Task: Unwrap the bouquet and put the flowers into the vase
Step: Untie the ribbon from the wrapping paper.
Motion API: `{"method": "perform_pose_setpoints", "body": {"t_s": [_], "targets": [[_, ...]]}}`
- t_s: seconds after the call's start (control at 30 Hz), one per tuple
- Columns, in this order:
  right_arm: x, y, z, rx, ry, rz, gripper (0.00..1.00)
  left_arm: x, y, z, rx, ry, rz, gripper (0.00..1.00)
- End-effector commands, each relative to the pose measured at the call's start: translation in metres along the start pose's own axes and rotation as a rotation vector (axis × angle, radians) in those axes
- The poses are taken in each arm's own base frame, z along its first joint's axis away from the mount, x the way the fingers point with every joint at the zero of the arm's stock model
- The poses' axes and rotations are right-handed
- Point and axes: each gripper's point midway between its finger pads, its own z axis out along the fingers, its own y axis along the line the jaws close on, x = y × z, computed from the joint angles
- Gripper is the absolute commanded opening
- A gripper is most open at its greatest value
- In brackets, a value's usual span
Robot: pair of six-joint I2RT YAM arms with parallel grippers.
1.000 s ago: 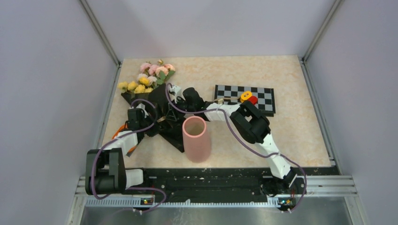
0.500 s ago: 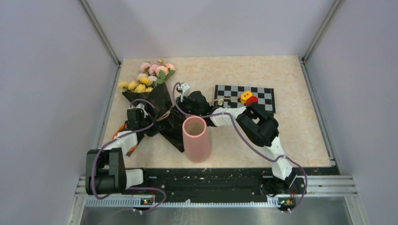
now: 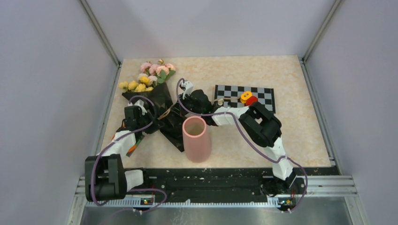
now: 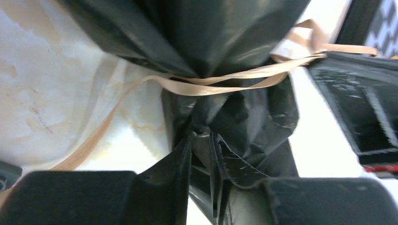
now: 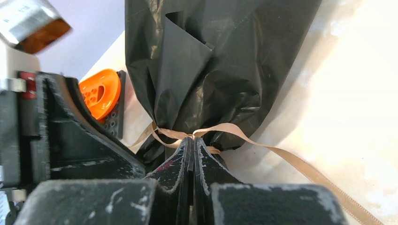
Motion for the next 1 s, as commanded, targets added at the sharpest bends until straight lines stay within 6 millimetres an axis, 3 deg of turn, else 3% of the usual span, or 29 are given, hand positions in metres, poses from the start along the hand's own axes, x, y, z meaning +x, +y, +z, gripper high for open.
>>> {"method": "perform_pose_setpoints", "body": {"t_s": [0.0, 0.1, 0.23, 0.63, 0.97], "targets": [[-0.052, 0.023, -0.006, -0.083, -0.116, 0.019, 0.0, -0.043, -0.037, -0.028, 0.08, -0.139, 0.162, 0.32], [-0.051, 0.024, -0.004, -0.092, -0.102, 0.028, 0.0, -0.058, -0.051, -0.04, 0.11, -0.203, 0.234, 0.43], [-0.049, 0.024, -0.001, -0.097, -0.081, 0.042, 0.0, -0.068, -0.064, -0.043, 0.156, -0.24, 0.285, 0.47], [-0.045, 0.021, 0.004, -0.096, -0.044, 0.064, 0.0, -0.06, -0.077, -0.018, 0.139, -0.196, 0.392, 0.43], [-0.043, 0.02, 0.005, -0.101, -0.035, 0.067, 0.0, -0.06, -0.072, -0.002, 0.114, -0.17, 0.403, 0.41]]}}
